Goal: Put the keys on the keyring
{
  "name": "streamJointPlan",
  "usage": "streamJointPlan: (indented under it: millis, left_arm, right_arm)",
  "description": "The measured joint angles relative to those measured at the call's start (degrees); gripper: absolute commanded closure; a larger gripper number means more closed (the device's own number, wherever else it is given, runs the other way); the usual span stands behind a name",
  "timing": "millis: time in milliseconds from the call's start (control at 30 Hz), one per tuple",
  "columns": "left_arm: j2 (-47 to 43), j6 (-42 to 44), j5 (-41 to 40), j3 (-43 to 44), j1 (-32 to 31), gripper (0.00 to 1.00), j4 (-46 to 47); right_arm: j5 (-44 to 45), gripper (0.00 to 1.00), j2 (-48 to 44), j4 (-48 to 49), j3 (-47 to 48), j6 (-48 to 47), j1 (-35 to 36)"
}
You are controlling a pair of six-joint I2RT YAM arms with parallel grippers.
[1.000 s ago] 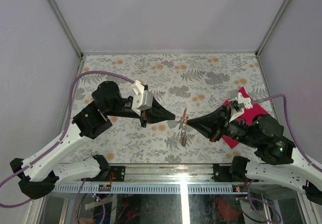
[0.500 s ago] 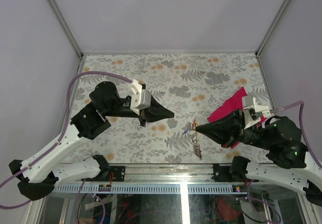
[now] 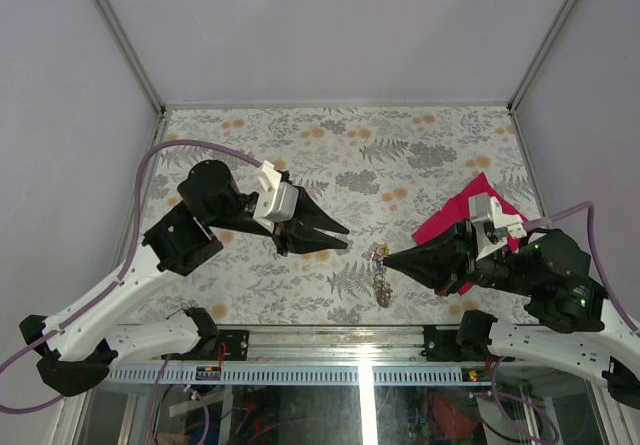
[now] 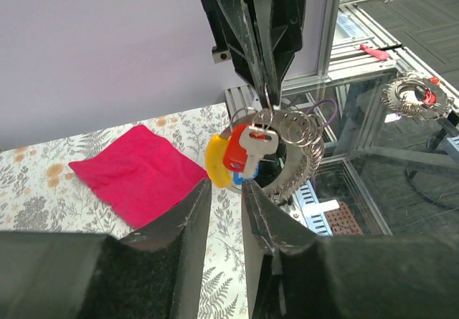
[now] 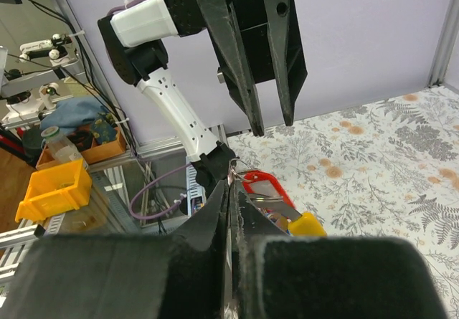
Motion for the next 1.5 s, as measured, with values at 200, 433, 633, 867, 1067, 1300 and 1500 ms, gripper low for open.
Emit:
streamJointPlan:
  millis: [200, 433, 633, 867, 1067, 1300, 1500]
  left_arm:
    - [0.0, -1.6, 0.6, 0.0, -0.4, 0.73, 3.1]
    - [0.3, -3.0, 1.7, 0.0, -1.7, 0.72, 6.2]
    - [1.1, -3.1, 1.8, 0.0, -2.3, 0.72, 6.6]
    - [1.4, -3.1, 1.8, 0.0, -2.9, 0.72, 6.6]
    - [2.1, -3.1, 1.8, 0.0, -3.4, 0.75, 6.6]
    - [2.2, -3.1, 1.7, 0.0, -3.7, 0.77, 6.6]
    - [2.4, -3.1, 1.7, 0.0, -3.8, 0.85, 6.6]
  right_arm:
    - [-0.3, 1.0, 1.1, 0.8, -0.4, 0.0, 0.0]
    - [-0.3, 1.0, 2.4, 3.3, -0.5, 0.1, 0.0]
    - [-0.2, 1.0, 3.5, 4.6, -0.5, 0.5, 0.0]
    - [-0.1, 1.0, 3.8, 5.8, -0.5, 0.9, 0.0]
    - [0.3, 1.0, 3.9, 6.4, -0.5, 1.4, 0.0]
    - [0.4, 1.0, 4.2, 6.4, -0.6, 1.6, 0.0]
    - [1.4, 1.0, 4.3, 6.4, -0.7, 1.8, 0.0]
